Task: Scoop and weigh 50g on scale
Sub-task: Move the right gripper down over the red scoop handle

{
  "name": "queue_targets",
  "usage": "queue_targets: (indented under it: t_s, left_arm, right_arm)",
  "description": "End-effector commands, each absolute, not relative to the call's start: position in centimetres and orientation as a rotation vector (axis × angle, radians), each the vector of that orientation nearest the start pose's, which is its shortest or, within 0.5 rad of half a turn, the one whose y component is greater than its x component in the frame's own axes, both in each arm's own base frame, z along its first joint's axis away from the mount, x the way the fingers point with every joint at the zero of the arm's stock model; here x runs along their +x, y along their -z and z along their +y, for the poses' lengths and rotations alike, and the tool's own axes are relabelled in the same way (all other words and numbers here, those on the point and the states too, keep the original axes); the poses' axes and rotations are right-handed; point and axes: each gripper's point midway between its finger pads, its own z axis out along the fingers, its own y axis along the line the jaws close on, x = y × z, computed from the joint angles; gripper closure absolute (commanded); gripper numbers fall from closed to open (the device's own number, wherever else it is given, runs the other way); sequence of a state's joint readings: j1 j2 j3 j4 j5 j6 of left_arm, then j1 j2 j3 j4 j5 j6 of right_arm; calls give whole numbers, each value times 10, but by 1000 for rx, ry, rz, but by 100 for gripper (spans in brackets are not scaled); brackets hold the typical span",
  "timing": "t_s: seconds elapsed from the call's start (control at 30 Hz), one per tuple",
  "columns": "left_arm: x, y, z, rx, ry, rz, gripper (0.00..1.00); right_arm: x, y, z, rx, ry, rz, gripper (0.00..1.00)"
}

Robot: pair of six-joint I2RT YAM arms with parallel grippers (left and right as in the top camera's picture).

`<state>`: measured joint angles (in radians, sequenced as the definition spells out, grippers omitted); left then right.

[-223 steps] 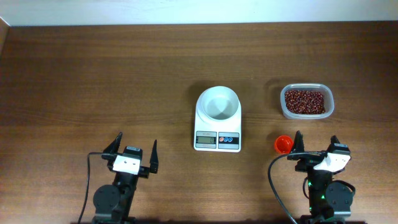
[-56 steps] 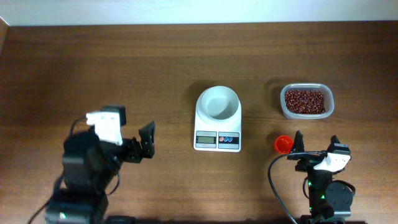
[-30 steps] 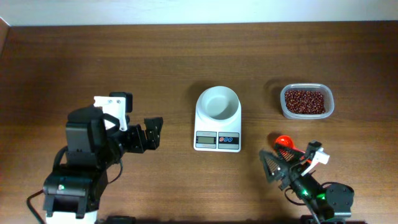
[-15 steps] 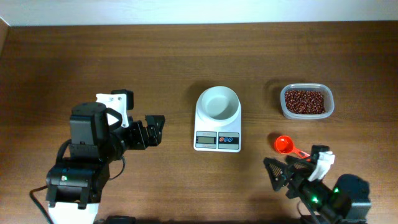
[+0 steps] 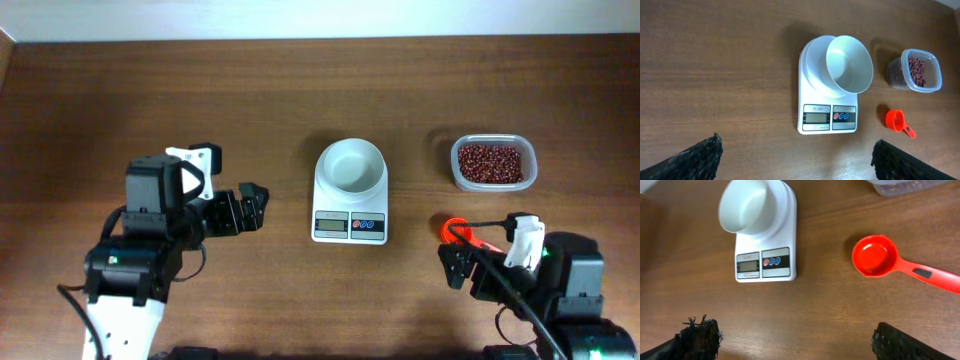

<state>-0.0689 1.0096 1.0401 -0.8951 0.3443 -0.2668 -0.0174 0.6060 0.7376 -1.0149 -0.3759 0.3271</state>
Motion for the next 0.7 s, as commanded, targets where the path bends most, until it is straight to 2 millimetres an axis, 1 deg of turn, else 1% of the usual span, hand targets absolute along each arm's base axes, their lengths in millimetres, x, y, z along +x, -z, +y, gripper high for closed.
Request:
queue_targets:
  t_s: [0.0,0.13,0.23,0.27,0.33,0.43,0.5,0.57,0.67]
  left_arm:
    - [268,-229,-93,-86,699,2462,1]
    - [259,-226,-106,-29,719,2495,1]
    - [254,-225,-117,-5,728,2510,1]
    - [254,-224,-119,-22,713,2519,1]
    - [254,-220,-118,-65,655,2531,1]
    - [255,-217,-115,-151,584,2537,1]
    - [255,-216,-115,-182,566,2538,1]
    - [254,-215,-118,-193,560,2540,1]
    - [250,-215,-127,-170,579,2549,1]
  right_arm:
    - [194,-170,45,285,-480,2471,1]
    - [195,-156,43,308,-465,2532,1]
    - [197,-148,43,255,-444,2574,0]
    - [199,-146,43,249,-442,2588,2]
    - [204,-139,43,247,-439,2617,12]
    - [211,-127,42,215,-424,2671,19]
    - [215,-117,37,226,-382,2711,22]
    - [220,-106,32,243,-339,2747,22]
    - [236,-92,22,262,-266,2768,23]
